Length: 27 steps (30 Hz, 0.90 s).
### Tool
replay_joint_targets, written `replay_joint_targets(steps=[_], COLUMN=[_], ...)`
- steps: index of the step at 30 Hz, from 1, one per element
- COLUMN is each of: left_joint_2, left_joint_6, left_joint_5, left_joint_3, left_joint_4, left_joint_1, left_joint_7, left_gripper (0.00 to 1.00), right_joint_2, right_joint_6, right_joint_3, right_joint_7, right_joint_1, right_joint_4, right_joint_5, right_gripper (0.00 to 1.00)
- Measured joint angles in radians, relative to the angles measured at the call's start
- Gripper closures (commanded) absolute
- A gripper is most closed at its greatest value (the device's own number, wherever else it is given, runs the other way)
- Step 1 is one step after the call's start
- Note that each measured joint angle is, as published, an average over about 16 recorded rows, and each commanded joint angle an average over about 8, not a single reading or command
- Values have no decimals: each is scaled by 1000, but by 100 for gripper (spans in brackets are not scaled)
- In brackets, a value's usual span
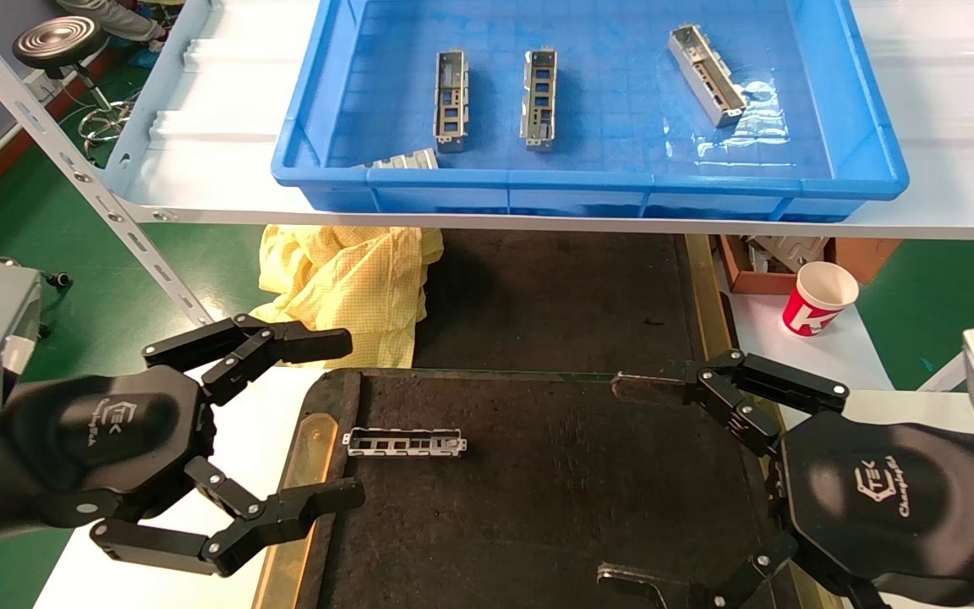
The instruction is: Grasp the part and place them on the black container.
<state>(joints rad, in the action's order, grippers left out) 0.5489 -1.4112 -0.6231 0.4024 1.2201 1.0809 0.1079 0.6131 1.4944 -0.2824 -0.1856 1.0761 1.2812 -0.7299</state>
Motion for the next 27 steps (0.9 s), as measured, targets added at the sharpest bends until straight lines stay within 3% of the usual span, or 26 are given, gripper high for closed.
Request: replay_joint_targets(steps=[27], left_joint_2=[0], left_joint_6=[0], left_joint_5=[0], left_joint_3=[0], left_joint_4=[0], left_joint_1=[0], left_joint_7=[0], left_gripper=[0], right_joint_2=[1], right_joint_6=[0], right_joint_3=[-1], right_joint_7=[1], right_joint_1=[1], right_joint_4=[-1], right_joint_5=[-1], right_gripper=[0])
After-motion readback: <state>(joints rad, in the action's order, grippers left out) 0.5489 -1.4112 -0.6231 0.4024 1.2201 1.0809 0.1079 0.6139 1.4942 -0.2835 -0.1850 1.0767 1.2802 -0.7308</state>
